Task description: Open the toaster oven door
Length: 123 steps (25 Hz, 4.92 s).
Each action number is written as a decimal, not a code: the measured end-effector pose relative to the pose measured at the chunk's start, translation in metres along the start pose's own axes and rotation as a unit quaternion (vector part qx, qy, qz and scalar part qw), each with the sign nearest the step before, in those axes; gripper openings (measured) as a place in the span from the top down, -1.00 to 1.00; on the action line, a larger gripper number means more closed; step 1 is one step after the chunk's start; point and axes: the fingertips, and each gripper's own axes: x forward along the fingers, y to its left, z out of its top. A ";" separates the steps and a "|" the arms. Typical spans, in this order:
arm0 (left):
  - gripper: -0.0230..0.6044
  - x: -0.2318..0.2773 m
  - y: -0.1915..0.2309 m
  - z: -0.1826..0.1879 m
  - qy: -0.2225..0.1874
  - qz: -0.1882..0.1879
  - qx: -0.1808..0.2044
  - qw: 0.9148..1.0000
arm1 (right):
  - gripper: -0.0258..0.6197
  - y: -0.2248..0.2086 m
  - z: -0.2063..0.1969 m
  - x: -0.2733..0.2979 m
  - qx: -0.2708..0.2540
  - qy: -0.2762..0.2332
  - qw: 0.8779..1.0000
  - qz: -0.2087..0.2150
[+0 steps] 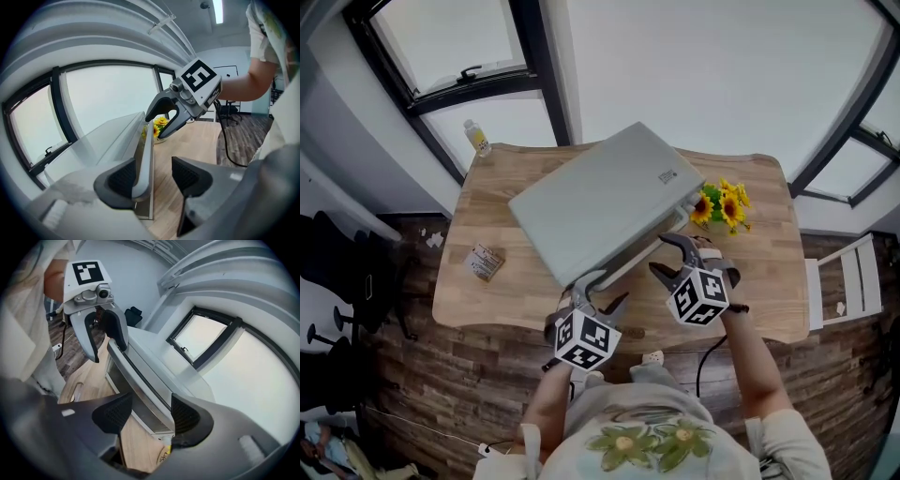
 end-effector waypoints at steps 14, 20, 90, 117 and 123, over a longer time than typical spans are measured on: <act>0.58 -0.001 0.010 -0.004 0.029 0.038 0.007 0.999 | 0.32 0.000 -0.010 0.011 -0.002 -0.003 1.000 0.018; 0.61 0.000 -0.001 -0.005 0.029 0.035 0.020 0.999 | 0.32 0.005 -0.015 0.005 0.006 -0.007 1.000 0.008; 0.63 -0.043 -0.016 0.002 -0.062 0.000 -0.087 0.994 | 0.67 0.018 -0.003 0.004 -0.087 0.064 0.994 0.028; 0.91 -0.065 -0.001 -0.002 -0.077 0.018 -0.094 0.992 | 0.63 0.037 -0.021 -0.009 -0.050 0.081 0.995 0.009; 0.91 -0.064 -0.005 -0.002 -0.075 0.009 -0.091 0.993 | 0.63 0.043 -0.027 -0.014 -0.047 0.088 0.995 0.007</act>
